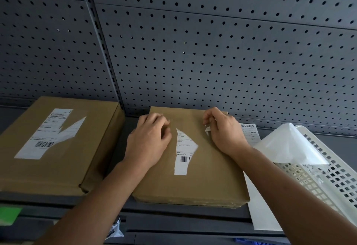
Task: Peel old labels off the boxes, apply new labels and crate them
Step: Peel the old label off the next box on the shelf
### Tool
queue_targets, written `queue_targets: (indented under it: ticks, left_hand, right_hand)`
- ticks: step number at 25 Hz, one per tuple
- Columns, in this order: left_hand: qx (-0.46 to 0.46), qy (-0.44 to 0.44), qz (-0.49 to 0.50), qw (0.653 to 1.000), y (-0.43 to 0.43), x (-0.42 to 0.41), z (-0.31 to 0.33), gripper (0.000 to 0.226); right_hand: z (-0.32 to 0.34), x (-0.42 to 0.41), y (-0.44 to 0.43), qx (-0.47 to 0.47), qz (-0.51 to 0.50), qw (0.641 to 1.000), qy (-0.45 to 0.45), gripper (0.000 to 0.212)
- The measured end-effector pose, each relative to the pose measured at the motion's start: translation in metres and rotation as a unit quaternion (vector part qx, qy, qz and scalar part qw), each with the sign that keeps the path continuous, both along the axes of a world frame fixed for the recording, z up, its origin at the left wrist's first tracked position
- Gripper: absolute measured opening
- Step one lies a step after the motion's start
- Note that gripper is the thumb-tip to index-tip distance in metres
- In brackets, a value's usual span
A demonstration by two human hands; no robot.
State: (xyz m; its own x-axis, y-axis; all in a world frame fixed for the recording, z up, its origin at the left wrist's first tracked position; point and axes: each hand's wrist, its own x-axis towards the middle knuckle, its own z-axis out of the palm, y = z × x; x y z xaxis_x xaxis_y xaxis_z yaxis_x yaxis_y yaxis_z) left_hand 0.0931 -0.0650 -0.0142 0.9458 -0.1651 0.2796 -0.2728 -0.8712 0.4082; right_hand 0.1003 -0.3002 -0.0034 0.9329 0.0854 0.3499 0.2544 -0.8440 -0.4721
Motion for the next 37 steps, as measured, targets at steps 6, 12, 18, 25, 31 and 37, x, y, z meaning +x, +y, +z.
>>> queue_targets:
  ticks: [6,12,18,25,31,37]
  left_hand:
    - [0.006,0.002,0.002,1.000,0.0010,0.0008,0.0011,0.023]
    - [0.007,-0.003,0.000,1.000,-0.0001,0.0003,0.0014,0.022]
    - [0.007,-0.008,-0.001,1.000,0.0009,0.0003,0.0007,0.021]
    - [0.008,-0.014,-0.001,1.000,0.0002,0.0001,0.0014,0.020]
    - [0.006,-0.010,0.002,1.000,0.0003,-0.0004,0.0006,0.020]
    - [0.006,-0.010,0.001,1.000,0.0000,-0.0009,0.0017,0.021]
  right_hand:
    - [0.0007,-0.0014,0.0007,0.016,-0.002,1.000,-0.002,0.021]
    - [0.0003,-0.0046,-0.0036,0.070,-0.009,0.997,-0.014,0.024]
    - [0.0006,-0.0014,-0.0013,0.037,0.002,0.999,0.001,0.023]
    - [0.0042,-0.0043,-0.0030,0.085,-0.005,0.996,0.007,0.027]
    - [0.0046,-0.0064,0.0010,0.059,0.000,0.998,0.015,0.022]
    - [0.0090,-0.0049,-0.0034,0.062,0.002,0.998,-0.002,0.016]
